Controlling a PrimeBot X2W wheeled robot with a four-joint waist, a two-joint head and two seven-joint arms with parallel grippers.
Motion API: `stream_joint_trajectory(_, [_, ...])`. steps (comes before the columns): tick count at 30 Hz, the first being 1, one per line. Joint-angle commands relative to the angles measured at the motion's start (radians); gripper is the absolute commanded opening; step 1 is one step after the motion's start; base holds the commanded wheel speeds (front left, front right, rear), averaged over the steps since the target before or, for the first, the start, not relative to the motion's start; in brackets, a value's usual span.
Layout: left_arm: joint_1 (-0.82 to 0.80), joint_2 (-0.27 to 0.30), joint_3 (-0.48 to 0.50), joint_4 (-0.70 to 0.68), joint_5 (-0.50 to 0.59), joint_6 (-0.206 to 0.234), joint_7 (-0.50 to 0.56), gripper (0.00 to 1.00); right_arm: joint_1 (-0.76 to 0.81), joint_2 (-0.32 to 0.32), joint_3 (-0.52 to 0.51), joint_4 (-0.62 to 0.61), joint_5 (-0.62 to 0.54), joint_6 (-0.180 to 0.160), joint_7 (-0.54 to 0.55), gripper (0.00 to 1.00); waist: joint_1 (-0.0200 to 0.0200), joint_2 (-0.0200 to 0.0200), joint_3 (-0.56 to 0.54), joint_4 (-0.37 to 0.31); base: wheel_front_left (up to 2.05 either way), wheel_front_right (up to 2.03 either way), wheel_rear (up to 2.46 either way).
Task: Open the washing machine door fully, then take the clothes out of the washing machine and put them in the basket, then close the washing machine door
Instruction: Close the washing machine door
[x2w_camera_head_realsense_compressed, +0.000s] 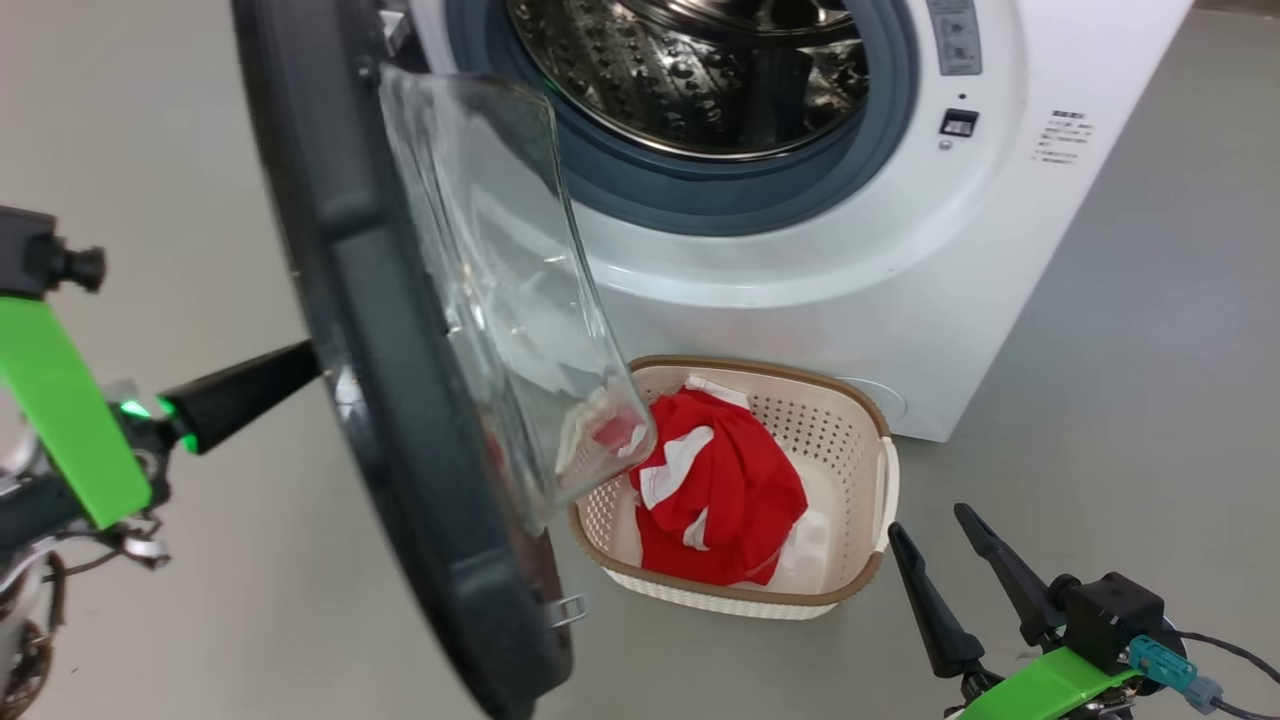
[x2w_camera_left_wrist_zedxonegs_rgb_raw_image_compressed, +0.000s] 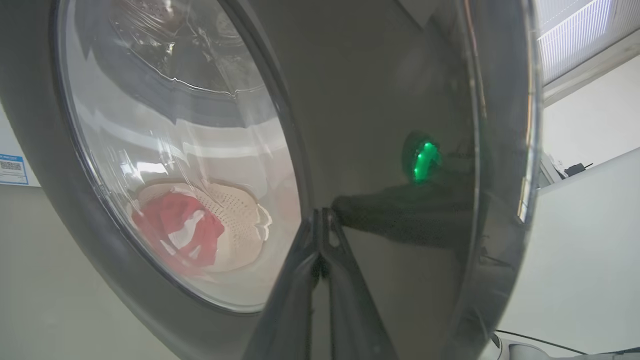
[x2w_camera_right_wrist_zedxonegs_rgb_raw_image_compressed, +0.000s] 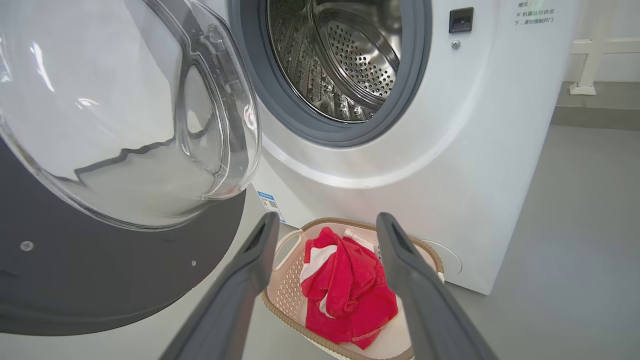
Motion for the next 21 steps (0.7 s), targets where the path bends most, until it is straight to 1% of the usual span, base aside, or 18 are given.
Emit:
stream_joint_trajectory(1, [-0.064,0.028,0.035,-0.036,0.013,-0.007,-0.012,0.00,0.003,-0.003,0.014,-0.028,-0.009,0.005,-0.006,1.00,0.0000,0.0000,0.002,-0.012,0.00,0.00,0.00])
stream_joint_trajectory(5, [-0.087,0.000,0.013,-0.023,0.031,-0.007,-0.044,0.00,0.000,-0.001,0.011,-0.030,-0.011,0.005,-0.006,1.00,0.0000,0.0000,0.007,-0.027,0.00,0.00,0.00])
stream_joint_trajectory(8, [-0.091,-0.009,0.001,-0.014,0.038,-0.007,-0.064,0.00,0.000,0.001,0.009,-0.031,-0.012,0.005,-0.006,1.00,0.0000,0.0000,0.006,-0.036,0.00,0.00,0.00])
stream_joint_trajectory(16, [-0.084,-0.003,-0.008,-0.015,0.043,-0.007,-0.103,0.00,0.009,0.001,0.000,-0.033,-0.014,0.005,-0.006,1.00,0.0000,0.0000,0.002,-0.033,0.00,0.00,0.00])
stream_joint_trajectory(21, [-0.056,0.002,-0.002,-0.015,0.044,-0.007,-0.145,0.00,0.011,0.004,0.000,-0.032,-0.015,0.005,-0.006,1.00,0.0000,0.0000,-0.001,-0.021,0.00,0.00,0.00])
